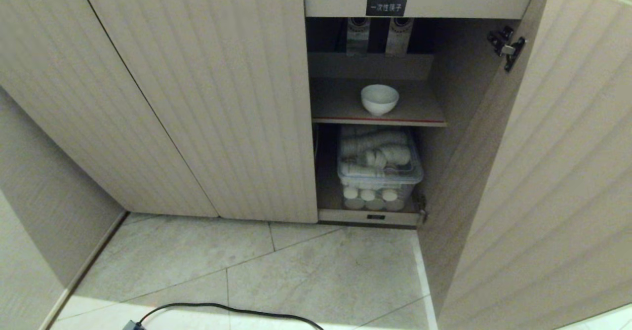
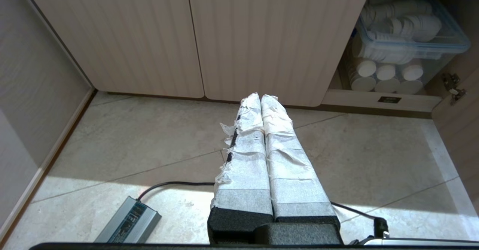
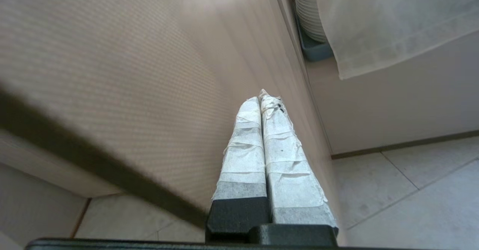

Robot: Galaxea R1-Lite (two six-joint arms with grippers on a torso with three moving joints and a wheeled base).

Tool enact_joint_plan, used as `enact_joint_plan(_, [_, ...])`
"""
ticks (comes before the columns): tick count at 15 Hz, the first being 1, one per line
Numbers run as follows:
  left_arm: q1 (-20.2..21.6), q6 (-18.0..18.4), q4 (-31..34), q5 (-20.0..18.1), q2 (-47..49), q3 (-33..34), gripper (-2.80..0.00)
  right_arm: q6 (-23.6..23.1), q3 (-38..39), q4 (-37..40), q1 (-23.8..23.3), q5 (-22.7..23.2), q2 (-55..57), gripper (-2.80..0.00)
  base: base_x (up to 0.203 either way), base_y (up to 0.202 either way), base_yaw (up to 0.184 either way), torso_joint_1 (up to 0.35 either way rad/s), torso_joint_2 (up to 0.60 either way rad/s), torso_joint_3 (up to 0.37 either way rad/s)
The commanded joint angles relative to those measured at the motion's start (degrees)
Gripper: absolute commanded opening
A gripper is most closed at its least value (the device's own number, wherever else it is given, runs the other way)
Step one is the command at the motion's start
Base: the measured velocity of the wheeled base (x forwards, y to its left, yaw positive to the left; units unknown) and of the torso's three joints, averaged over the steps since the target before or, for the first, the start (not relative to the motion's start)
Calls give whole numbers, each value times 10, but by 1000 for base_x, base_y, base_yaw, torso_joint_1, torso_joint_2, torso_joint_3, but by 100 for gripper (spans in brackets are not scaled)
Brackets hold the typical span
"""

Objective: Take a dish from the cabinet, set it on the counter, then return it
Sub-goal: Close the cabinet door

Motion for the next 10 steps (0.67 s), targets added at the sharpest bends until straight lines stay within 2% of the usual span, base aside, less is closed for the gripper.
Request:
enact_joint_plan(1, [0, 0, -1, 0, 0, 0, -280, 2, 0, -30, 1, 2, 46, -280, 0, 0, 0, 0, 0, 0])
enact_joint_plan(6, [0, 0, 0, 0, 0, 0, -280, 26, 0, -75, 24, 3, 75, -280, 0, 0, 0, 0, 0, 0])
enact_joint_plan(10, [0, 0, 0, 0, 0, 0, -280, 41, 0, -81, 41, 3, 75, -280, 0, 0, 0, 0, 0, 0])
